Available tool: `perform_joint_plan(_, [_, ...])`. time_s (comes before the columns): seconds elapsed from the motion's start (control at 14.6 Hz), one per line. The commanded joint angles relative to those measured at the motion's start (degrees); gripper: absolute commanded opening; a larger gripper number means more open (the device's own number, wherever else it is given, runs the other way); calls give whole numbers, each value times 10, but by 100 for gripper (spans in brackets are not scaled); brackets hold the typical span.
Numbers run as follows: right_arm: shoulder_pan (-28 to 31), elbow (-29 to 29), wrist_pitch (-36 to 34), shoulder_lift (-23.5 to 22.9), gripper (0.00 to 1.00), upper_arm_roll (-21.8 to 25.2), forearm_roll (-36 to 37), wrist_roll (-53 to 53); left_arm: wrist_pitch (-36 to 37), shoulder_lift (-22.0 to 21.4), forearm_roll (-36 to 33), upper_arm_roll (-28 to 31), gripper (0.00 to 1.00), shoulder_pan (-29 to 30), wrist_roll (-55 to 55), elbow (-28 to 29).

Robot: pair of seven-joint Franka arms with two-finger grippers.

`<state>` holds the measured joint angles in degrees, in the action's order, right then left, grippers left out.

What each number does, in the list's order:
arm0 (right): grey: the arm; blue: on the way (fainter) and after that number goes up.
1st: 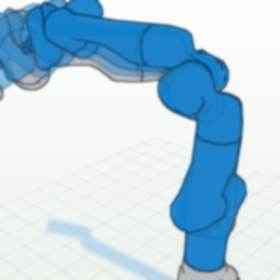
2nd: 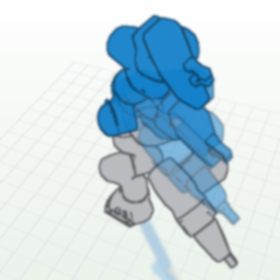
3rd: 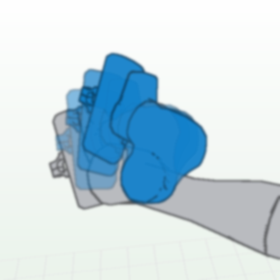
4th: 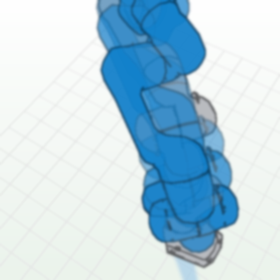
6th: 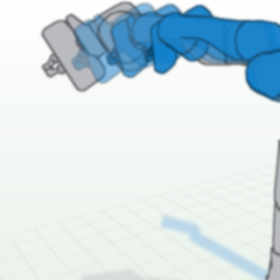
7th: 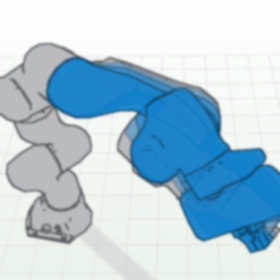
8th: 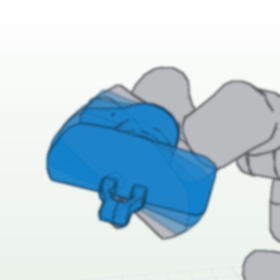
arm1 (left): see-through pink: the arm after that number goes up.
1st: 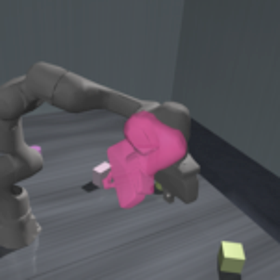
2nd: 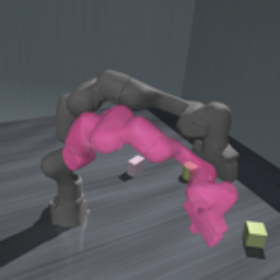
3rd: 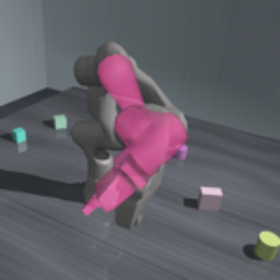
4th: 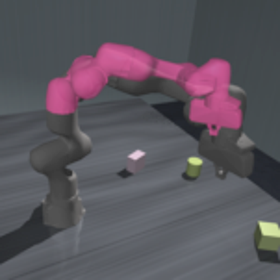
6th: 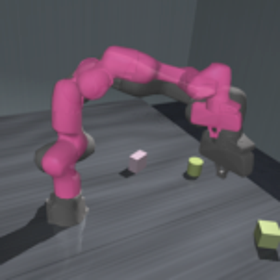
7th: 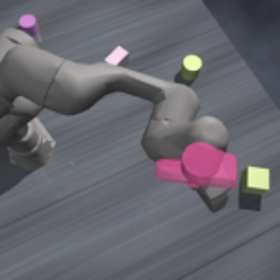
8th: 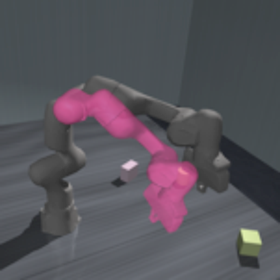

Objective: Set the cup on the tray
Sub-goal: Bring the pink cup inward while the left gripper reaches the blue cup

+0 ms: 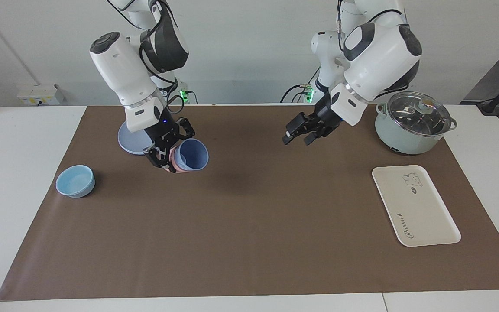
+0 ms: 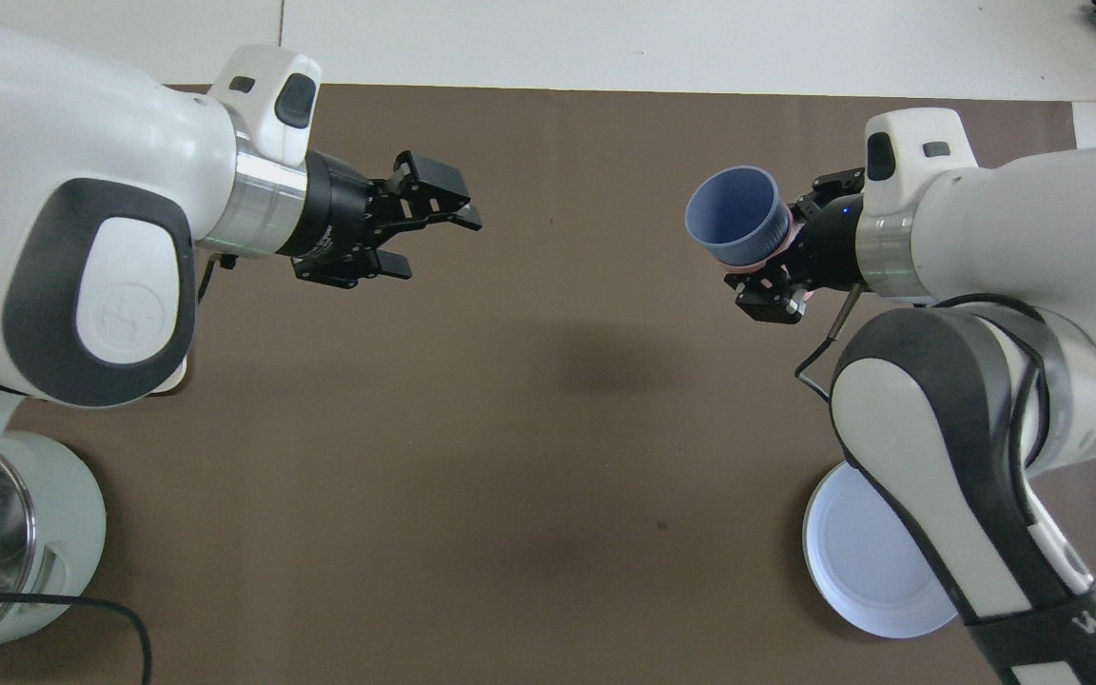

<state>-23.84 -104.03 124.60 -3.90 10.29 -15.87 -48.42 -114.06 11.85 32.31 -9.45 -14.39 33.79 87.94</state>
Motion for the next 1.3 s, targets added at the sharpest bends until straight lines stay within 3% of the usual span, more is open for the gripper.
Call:
perform_joint_plan(0.0, [-23, 38, -56, -7, 0, 0, 54, 46, -67, 19, 50, 7, 85, -45, 54, -6])
perform_joint_plan(0.14, [-44, 54, -82, -12, 0, 0, 91, 57, -89, 20, 83, 7, 81, -61, 65, -1])
perform_joint_plan(0.41, [-59, 56, -83, -16, 0, -1, 107, 69, -172, 10, 106, 7, 79, -121, 68, 62])
perform_joint_plan(0.75, [-66, 56, -82, -16, 0, -1, 122, 69, -176, -13, 120, 7, 73, -161, 68, 107])
perform_joint_plan(0.89, [-66, 56, -81, -16, 0, -1, 122, 69, -187, -14, 120, 7, 55, -174, 69, 112])
perform_joint_plan(1.09, [-65, 55, -77, -20, 0, -1, 122, 69, -194, -13, 120, 7, 17, -176, 68, 110])
perform_joint_plan(1.23, [-65, 55, -75, -20, 0, -1, 121, 69, -207, -11, 119, 7, 0, -175, 68, 107])
